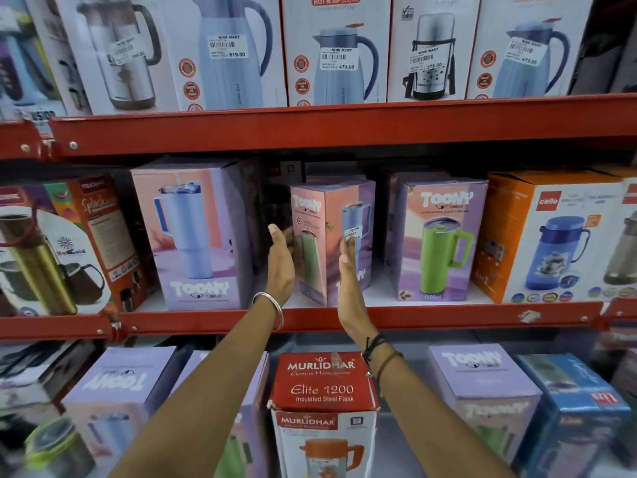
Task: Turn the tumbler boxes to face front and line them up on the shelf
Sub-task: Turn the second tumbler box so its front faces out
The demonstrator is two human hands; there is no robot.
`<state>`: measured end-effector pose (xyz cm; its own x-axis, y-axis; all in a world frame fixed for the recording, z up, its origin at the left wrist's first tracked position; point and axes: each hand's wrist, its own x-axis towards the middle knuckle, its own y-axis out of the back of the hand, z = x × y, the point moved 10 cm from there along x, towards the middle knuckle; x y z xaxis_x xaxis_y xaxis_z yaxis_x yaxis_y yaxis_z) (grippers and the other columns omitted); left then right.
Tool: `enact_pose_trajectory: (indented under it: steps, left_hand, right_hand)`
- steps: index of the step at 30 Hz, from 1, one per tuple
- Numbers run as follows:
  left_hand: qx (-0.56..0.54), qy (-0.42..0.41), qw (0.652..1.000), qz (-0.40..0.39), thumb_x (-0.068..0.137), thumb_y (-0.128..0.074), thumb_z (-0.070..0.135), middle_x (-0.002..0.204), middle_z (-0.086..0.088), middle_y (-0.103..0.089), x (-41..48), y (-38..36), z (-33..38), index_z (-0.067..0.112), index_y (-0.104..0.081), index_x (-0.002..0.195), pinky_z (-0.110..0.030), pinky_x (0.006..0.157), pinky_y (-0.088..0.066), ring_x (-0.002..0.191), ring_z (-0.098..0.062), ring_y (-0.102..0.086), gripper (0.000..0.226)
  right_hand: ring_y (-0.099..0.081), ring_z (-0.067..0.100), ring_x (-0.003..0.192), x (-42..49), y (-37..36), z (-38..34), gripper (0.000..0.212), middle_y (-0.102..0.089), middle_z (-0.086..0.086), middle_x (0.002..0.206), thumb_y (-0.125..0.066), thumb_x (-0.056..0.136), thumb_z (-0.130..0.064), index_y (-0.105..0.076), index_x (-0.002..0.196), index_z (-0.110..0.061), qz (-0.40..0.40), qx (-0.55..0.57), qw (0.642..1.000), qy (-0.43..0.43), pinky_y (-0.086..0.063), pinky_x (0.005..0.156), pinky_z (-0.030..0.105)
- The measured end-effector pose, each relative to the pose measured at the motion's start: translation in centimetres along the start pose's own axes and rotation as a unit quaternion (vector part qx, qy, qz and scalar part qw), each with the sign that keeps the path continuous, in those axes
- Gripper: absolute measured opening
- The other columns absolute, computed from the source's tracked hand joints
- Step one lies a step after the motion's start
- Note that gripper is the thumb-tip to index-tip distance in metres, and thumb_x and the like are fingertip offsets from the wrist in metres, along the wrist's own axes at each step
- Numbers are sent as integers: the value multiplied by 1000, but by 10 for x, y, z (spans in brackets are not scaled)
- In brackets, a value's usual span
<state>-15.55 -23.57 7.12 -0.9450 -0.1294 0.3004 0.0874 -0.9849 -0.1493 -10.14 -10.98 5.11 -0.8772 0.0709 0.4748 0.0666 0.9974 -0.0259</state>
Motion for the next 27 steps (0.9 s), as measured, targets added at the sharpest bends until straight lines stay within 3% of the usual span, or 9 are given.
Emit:
enact_pose_trajectory:
  steps: [3,6,10,15,17,19,23,25,27]
  left_hand:
    - [-14,-10,1000,-9,96,-5,54,117,2,-62,-9,-8,14,15,-52,130,-36,94,-47,104,-13,-58,70]
    - [-29,-17,999,-17,97,-4,50,106,14,-58,-19,-14,20,14,-50,131,-23,78,-44,96,1,-53,69]
    - [-47,-19,998,-28,96,-8,53,125,-1,-58,-33,-20,14,15,-51,132,-34,94,-45,113,-14,-54,68]
    - [-57,-21,998,-32,99,-12,44,117,0,-59,-45,-25,-3,12,-47,135,-10,72,-51,97,3,-59,59]
    - [-60,-25,997,-37,100,-10,43,121,-2,-57,-44,-24,-4,12,-46,135,-10,75,-50,101,0,-57,59]
    - [-55,-30,997,-34,99,-9,44,122,-3,-58,-40,-22,-4,12,-49,132,-21,90,-49,104,-3,-56,61]
    - [-16,-21,1000,14,93,-9,60,142,-2,-47,-24,-8,-5,26,-51,130,-47,116,-24,133,-19,-39,66]
    - [-1,0,1000,13,91,-6,63,156,-2,-30,-11,-6,-9,27,-39,140,-44,119,-13,143,-19,-24,69]
    - [8,20,1000,-20,90,-2,64,160,2,-17,1,-13,-11,25,-25,148,-39,117,-8,146,-15,-15,73]
  right_hand:
    - [-19,6,144,10,17,-3,49,-16,-8,160,-20,101,-36,-16,149,-27,22,80,997,-6,-19,120,32]
    - [-39,9,133,24,38,-1,45,-34,-6,152,-21,102,-32,-29,145,-26,58,118,991,-14,-38,107,21]
    - [-41,17,135,35,55,5,51,-43,-2,149,-29,92,-45,-43,139,-28,59,108,991,-49,-31,114,44]
    - [-36,23,137,29,58,5,48,-41,3,149,-28,83,-48,-45,127,-37,55,116,990,-64,-24,116,50]
    - [-33,23,139,30,57,6,49,-38,1,151,-27,87,-51,-42,132,-37,44,94,992,-70,-22,117,54]
    - [-35,20,137,31,56,10,47,-40,-2,148,-21,96,-49,-38,138,-33,42,75,993,-77,-22,117,52]
    - [-32,6,138,16,61,-1,55,-38,-5,151,-26,96,-50,-34,144,-24,131,30,991,-25,-22,120,39]
    - [-24,-1,139,-3,56,-9,53,-28,-6,157,-23,99,-44,-26,147,-23,177,-31,984,15,-19,118,26]
    - [-15,-2,144,-18,36,-15,59,-17,-9,160,-20,96,-48,-18,149,-24,160,-75,982,64,-14,117,18]
